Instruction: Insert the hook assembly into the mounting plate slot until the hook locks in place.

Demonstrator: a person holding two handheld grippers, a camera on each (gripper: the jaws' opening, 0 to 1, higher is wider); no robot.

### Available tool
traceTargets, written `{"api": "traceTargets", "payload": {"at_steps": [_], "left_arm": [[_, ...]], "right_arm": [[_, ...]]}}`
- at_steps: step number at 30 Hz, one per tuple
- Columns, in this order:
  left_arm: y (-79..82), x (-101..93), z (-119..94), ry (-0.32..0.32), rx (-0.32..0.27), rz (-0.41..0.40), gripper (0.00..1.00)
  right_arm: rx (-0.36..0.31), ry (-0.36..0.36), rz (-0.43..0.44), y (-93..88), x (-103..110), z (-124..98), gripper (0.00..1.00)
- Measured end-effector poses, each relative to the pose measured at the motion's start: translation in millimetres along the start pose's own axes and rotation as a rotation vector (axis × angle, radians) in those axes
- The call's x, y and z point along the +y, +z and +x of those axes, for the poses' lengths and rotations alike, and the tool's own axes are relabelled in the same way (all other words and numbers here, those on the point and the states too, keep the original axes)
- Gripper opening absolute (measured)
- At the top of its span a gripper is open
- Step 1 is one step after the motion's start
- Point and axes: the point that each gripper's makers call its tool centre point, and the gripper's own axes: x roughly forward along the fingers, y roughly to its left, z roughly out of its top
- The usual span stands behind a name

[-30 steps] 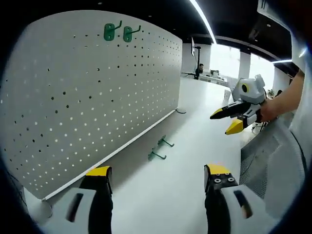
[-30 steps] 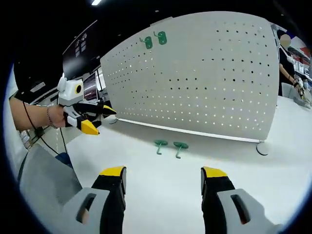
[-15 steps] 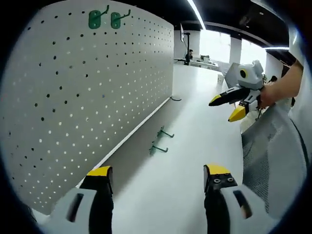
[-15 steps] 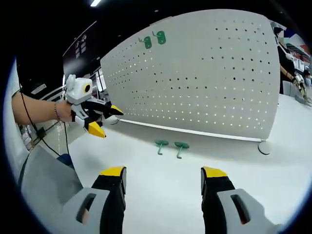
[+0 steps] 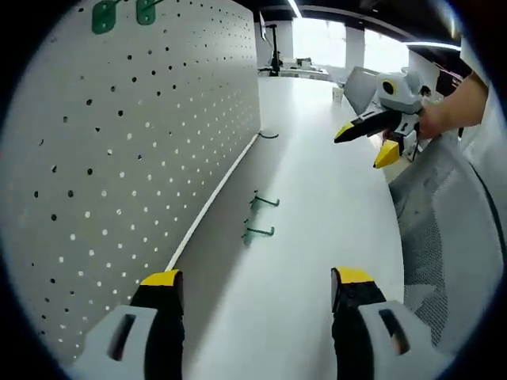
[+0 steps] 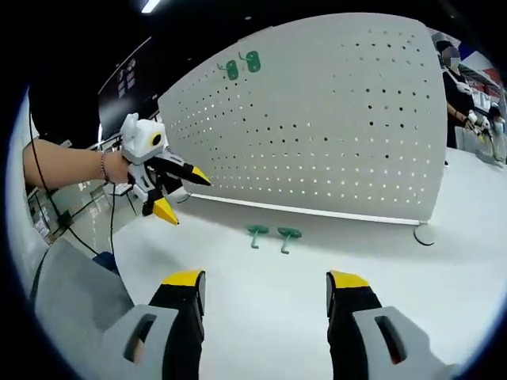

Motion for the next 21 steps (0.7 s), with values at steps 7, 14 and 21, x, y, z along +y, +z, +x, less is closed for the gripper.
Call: {"api": "traceTargets", "payload": {"at_steps": [7,14,21], "left_arm": [[-0.5,1.8,10.5,-0.035,0.061,0.084,0.77],[-3.6,4.8,20.6,-0.062,0.115,0.134,0.78],[-7.8,5.9,28.7,-0.094,0.161,0.184,0.78]], "right_arm": [[0.004,0.0,-0.009,0.9,-0.9,-0.6,0.6],[0.015,-0.005,-0.036,-0.4,-1.5,-1.6,0.59],[0.025,-0.005,-0.036,-3.7,-2.1,-1.8,0.59]]}}
